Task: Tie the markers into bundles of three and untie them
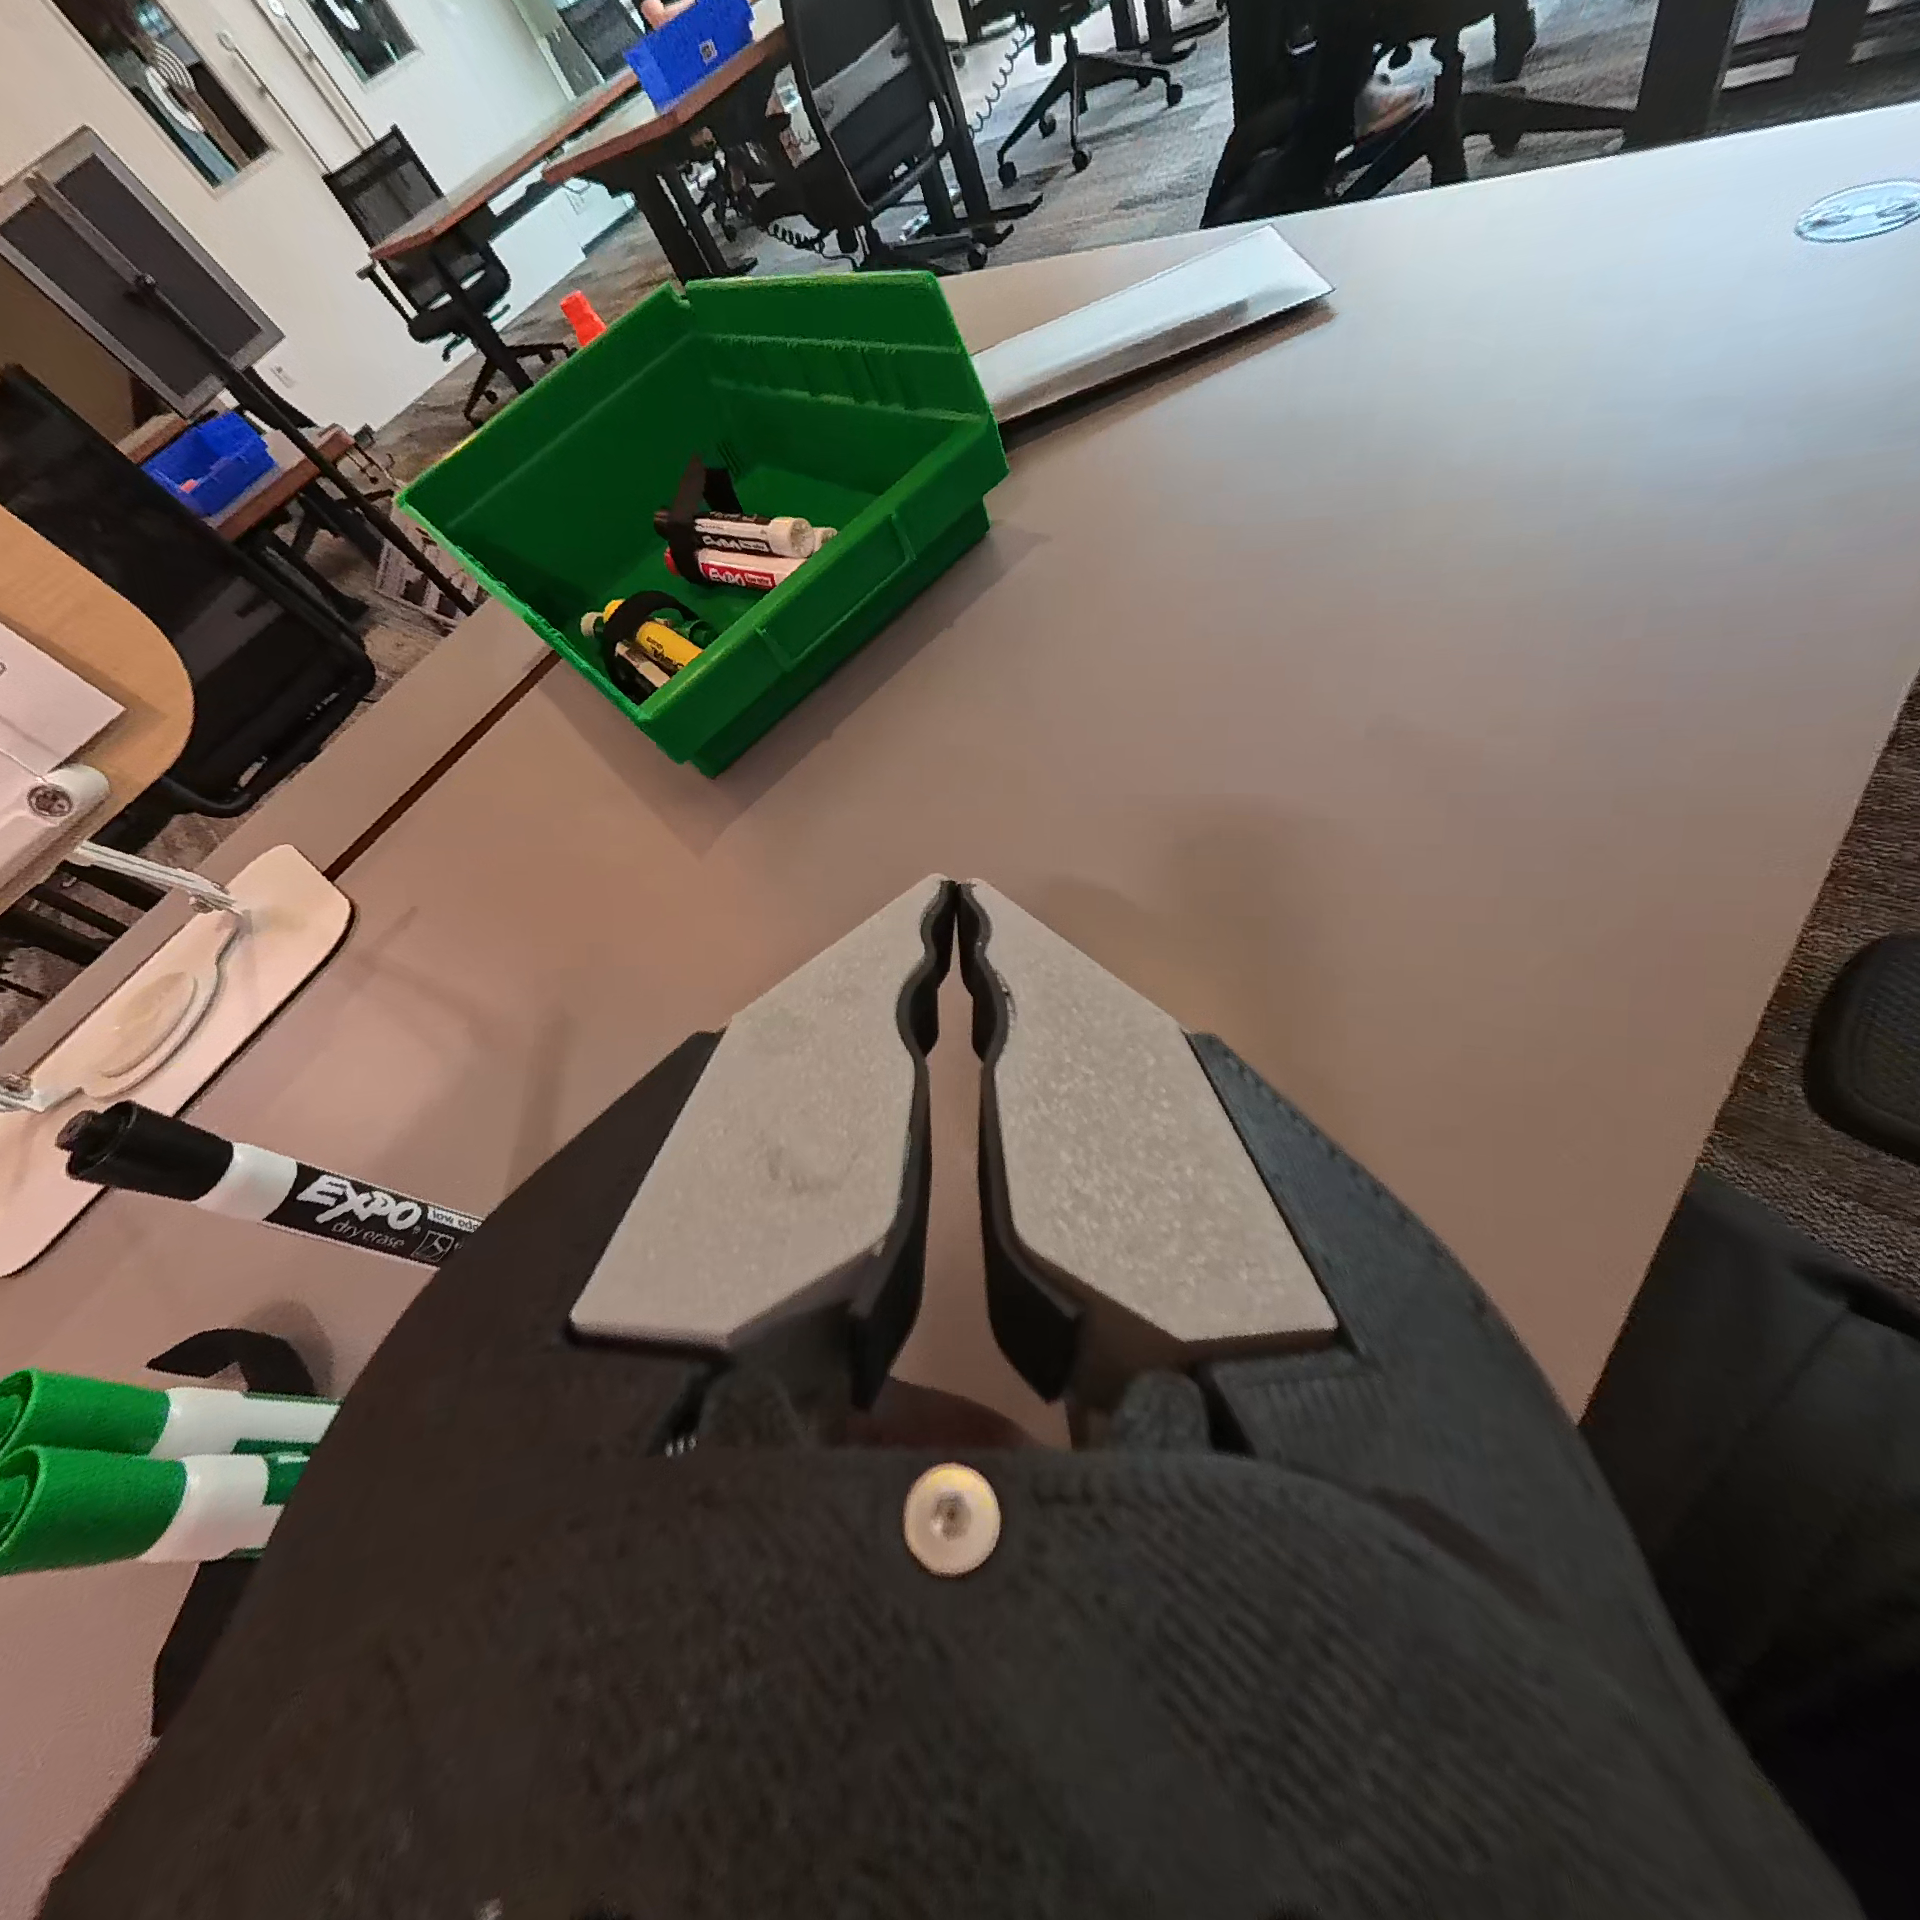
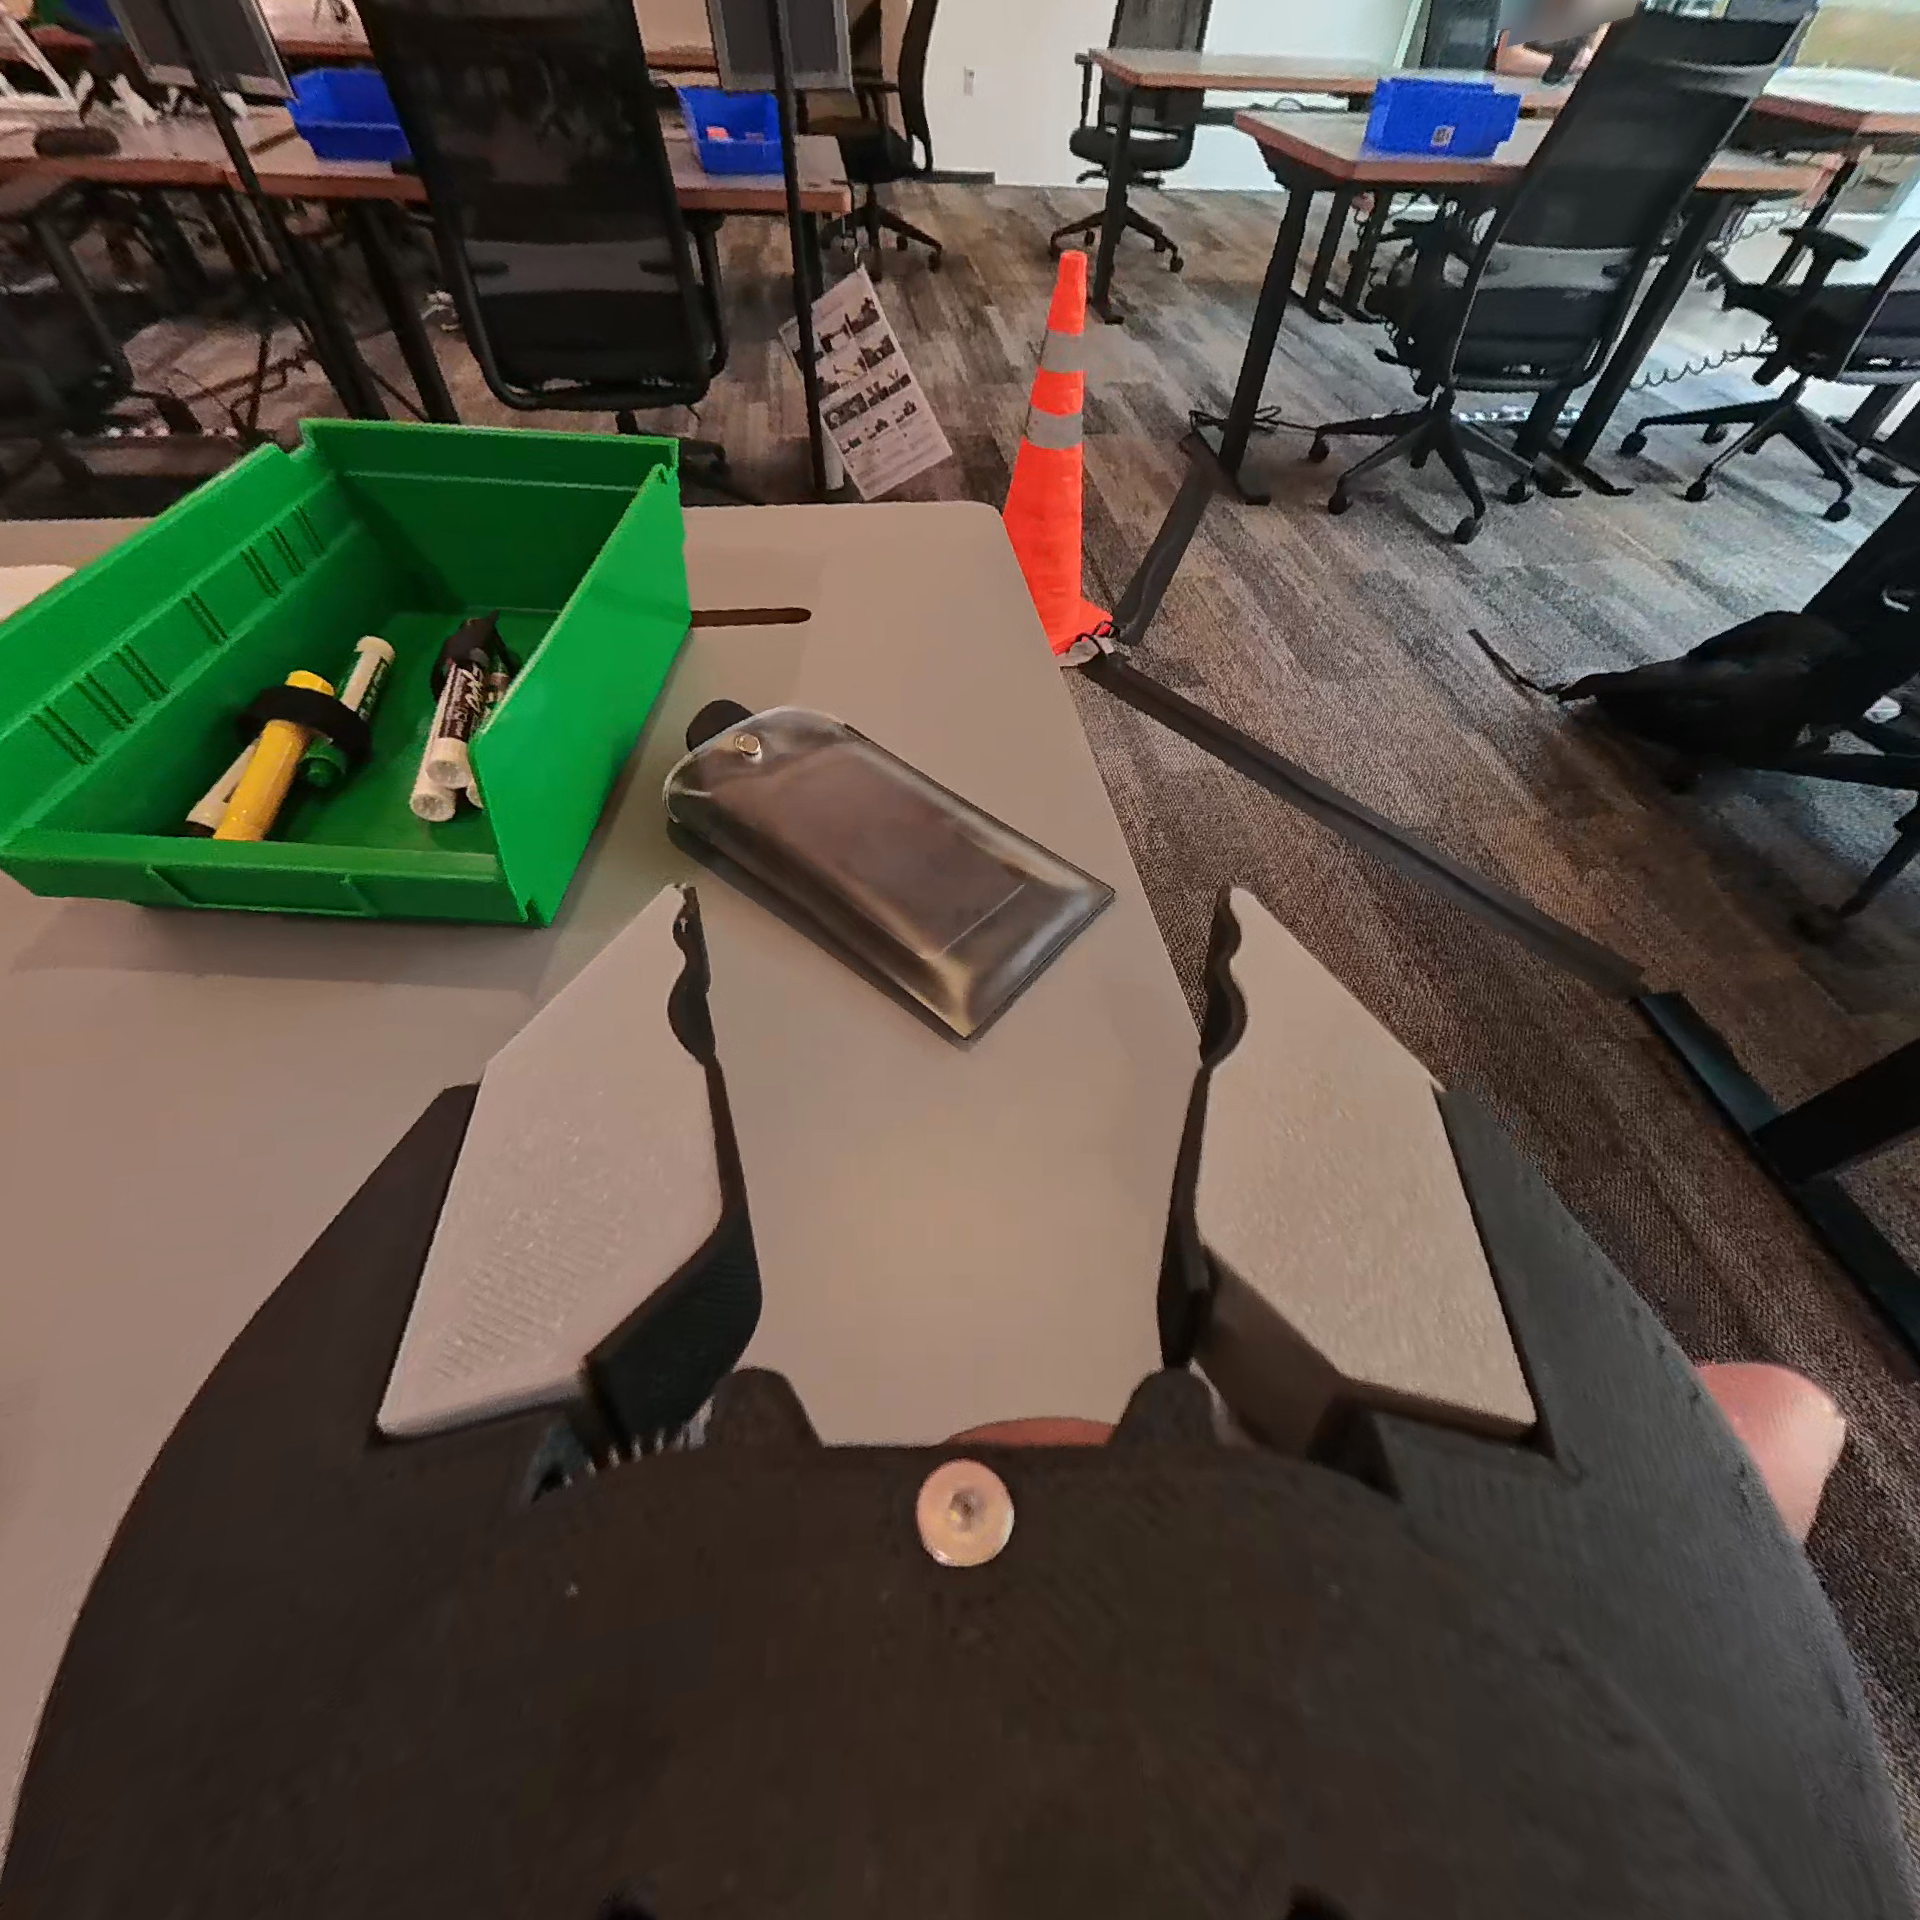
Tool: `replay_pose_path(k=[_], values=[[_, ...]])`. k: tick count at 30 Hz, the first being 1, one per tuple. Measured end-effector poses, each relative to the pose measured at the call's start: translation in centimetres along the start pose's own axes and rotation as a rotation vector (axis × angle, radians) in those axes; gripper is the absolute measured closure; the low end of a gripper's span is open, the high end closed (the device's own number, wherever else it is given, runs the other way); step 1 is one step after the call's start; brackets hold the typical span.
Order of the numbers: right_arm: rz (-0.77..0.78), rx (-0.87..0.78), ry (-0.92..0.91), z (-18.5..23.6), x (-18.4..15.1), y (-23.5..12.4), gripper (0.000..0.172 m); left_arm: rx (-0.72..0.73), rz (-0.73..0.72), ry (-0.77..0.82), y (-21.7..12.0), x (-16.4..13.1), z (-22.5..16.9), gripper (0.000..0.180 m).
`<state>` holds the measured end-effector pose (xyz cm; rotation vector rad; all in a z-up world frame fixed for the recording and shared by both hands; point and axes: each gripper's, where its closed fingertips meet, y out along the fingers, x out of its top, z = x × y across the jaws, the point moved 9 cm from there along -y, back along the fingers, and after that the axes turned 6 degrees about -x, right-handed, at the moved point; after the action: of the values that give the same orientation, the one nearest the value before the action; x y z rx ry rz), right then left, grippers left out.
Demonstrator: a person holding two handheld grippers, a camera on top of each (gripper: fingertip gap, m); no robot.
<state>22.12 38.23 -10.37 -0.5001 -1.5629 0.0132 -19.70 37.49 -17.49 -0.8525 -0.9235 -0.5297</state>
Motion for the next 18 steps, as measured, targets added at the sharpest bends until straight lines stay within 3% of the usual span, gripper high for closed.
replay_pose_path(k=[1, 6, 11, 15, 18], values=[[0.001, -0.005, -0.004, 0.0, -0.1, -0.1, 0.078, 0.000, 0.000, 0.000, 0.0, 0.0, -0.1, 0.180], [-0.018, 0.008, -0.034, 2.1, -0.6, -0.5, 0.078, -0.009, 0.000, 0.001, 0.2, 0.2, -0.3, 0.180], [-0.113, 0.113, -0.212, 9.6, -1.4, -1.6, 0.080, 0.018, 0.008, -0.009, 0.4, -0.1, 0.1, 0.180], [-0.251, 0.299, -0.278, 15.6, -2.0, -3.8, 0.118, 0.079, -0.008, -0.057, 1.2, -0.3, 1.6, 0.180], [-0.277, 0.406, -0.344, 19.6, -2.7, -5.3, 0.123, 0.136, -0.002, -0.088, 2.2, -0.6, 2.9, 0.180]])
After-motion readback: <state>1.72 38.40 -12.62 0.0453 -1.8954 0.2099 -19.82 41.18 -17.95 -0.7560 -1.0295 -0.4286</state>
